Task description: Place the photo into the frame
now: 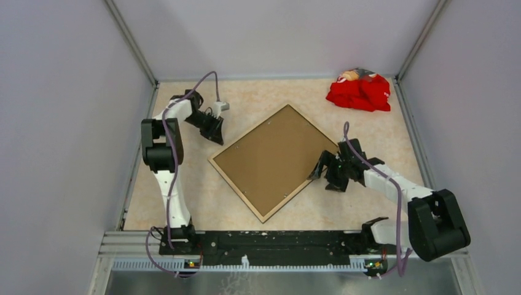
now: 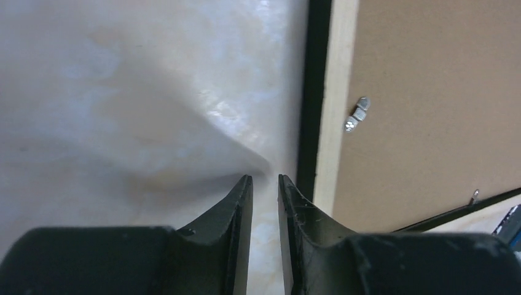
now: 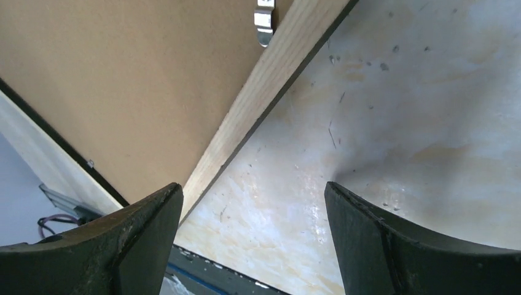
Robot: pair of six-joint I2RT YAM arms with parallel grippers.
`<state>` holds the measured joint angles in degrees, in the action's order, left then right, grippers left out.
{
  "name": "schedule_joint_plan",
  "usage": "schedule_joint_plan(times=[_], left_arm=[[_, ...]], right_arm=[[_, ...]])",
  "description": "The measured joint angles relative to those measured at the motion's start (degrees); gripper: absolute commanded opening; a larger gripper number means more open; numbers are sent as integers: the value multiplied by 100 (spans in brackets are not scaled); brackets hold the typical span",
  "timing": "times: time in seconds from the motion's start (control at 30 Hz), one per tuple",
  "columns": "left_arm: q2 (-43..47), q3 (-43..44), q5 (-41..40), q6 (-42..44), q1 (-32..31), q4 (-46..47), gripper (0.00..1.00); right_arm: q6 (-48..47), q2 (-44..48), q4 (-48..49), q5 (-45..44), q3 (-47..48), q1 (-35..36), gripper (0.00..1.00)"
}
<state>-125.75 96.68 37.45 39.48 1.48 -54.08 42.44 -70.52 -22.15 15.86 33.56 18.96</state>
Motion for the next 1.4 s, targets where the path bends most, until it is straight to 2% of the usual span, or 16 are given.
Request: schedule_joint_plan(times=[0.13,0.27,0.47,0.63,0.73,0.87,0.97,1.13,1.23,1.4], left_arm=[[229,-463,170,122,-131,66,25],[538,-1054,352,315,-251,120,24],[1163,-2124,391,822,-522,61,25],[1285,-2717,654,1038,-1049,-562,27],[1167,-2752,857,1045,-1165,-719,30],[1067,-2632,1071,1040,-866,-811,37],[1067,-2472,1169,1034,-649,-807,43],[1073,-2511,1300,929,-590,-774,41],[1071,-2583,1331,776,-614,-710,41],[1054,-2597,1587,691,-616,-721,43]], right_arm=[[181,-146,341,232,-175,-2,85],[240,-651,824,391,46,-31,85],[24,-1628,789,321,992,-345,85],[-356,-2181,734,-76,1711,-496,84],[-483,-2177,584,-227,1937,-476,83],[-490,-1742,407,-483,1910,-382,82],[-439,-1073,238,-837,1843,-70,81],[-142,-168,520,-988,1561,885,79],[66,-208,922,-887,1327,1558,78],[302,-1023,1615,-734,1257,2566,77]])
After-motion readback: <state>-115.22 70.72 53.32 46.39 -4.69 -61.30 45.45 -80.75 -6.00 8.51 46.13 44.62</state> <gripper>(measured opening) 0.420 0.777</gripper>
